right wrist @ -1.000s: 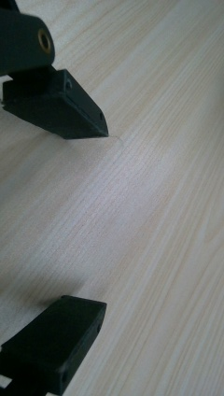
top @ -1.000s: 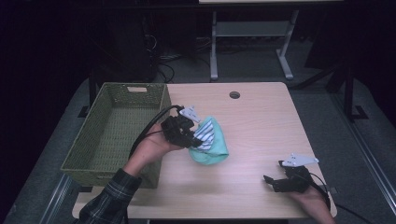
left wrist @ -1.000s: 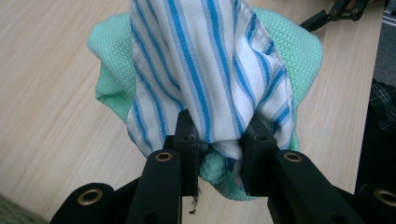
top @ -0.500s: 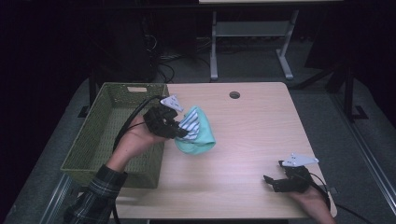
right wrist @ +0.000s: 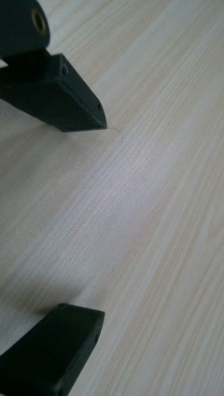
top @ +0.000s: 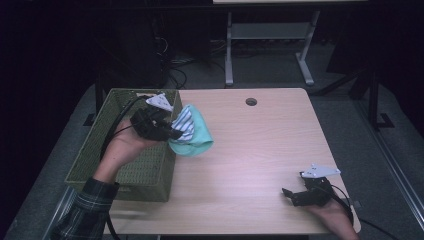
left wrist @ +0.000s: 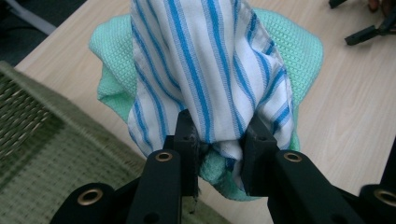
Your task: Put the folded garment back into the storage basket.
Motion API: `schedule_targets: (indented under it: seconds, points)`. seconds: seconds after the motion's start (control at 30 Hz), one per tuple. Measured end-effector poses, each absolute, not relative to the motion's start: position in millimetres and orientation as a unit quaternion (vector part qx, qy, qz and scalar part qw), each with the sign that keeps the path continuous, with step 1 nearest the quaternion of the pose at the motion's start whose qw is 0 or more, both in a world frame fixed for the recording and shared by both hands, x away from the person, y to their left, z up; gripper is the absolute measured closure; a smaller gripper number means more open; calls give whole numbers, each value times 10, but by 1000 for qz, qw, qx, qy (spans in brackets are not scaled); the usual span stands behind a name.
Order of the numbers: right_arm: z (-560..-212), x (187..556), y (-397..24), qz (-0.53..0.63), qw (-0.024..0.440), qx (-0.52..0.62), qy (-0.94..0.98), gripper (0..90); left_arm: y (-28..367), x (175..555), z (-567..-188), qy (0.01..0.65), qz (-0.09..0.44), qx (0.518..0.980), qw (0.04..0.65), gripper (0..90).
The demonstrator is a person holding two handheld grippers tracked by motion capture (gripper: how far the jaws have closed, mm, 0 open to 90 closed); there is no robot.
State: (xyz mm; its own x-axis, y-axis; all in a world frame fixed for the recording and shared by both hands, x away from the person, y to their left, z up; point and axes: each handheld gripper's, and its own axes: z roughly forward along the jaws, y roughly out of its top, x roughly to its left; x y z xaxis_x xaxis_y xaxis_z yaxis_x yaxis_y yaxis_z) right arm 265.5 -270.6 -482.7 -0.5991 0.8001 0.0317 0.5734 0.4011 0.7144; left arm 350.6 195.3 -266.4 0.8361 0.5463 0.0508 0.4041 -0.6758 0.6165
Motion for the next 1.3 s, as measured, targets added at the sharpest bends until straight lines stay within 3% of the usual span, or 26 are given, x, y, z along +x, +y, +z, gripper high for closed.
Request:
schedule_targets:
  seconds: [0.23, 0.7, 1.3]
  points:
    - [-4832, 2667, -2699, 348, 158, 419, 824, 17, 2169, 3490, -2629, 289, 131, 899, 303, 711]
    - [-4832, 2666, -2698, 348, 158, 420, 823, 16, 2633, 3484, -2673, 355, 160, 871, 300, 711]
    - [-4832, 2667, -2699, 348, 158, 419, 824, 16, 3056, 3566, -3082, 452, 182, 830, 272, 711]
